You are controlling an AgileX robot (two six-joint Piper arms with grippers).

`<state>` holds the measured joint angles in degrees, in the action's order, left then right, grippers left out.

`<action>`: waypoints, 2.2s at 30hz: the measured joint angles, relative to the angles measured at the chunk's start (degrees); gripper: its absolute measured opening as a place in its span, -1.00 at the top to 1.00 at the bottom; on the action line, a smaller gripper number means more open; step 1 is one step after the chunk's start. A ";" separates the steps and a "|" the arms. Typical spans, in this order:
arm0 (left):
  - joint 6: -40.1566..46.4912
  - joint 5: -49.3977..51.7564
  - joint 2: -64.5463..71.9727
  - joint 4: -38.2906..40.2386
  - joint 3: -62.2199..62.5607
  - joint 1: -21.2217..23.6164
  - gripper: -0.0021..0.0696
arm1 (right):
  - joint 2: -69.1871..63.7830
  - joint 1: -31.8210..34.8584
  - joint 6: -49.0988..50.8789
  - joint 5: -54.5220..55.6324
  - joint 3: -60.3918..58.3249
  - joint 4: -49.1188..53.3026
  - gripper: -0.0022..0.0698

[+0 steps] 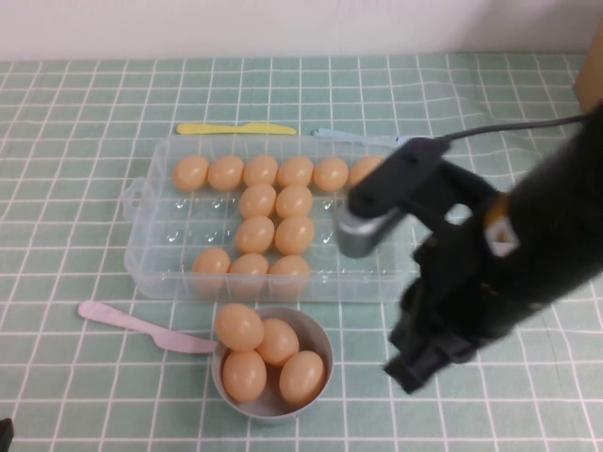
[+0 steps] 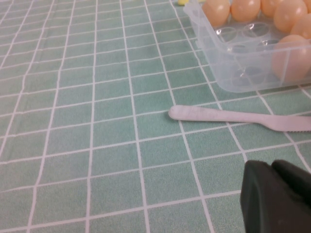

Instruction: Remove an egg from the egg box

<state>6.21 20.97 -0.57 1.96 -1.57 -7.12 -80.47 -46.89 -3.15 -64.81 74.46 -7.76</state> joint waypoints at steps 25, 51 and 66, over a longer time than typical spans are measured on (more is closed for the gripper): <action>0.00 0.00 0.00 0.00 0.00 0.00 0.95 | 29.01 0.28 1.50 9.54 -32.98 2.83 0.98; 0.00 0.00 0.00 0.00 0.00 0.00 0.96 | 80.88 43.78 0.70 47.84 -75.90 2.55 0.99; 0.00 0.00 0.00 0.00 0.00 0.00 0.96 | 80.88 43.78 0.43 42.00 -75.90 2.01 0.99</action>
<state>6.21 20.97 -0.57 1.96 -1.57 -7.12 0.41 -3.10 -2.72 -22.81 -1.44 -5.76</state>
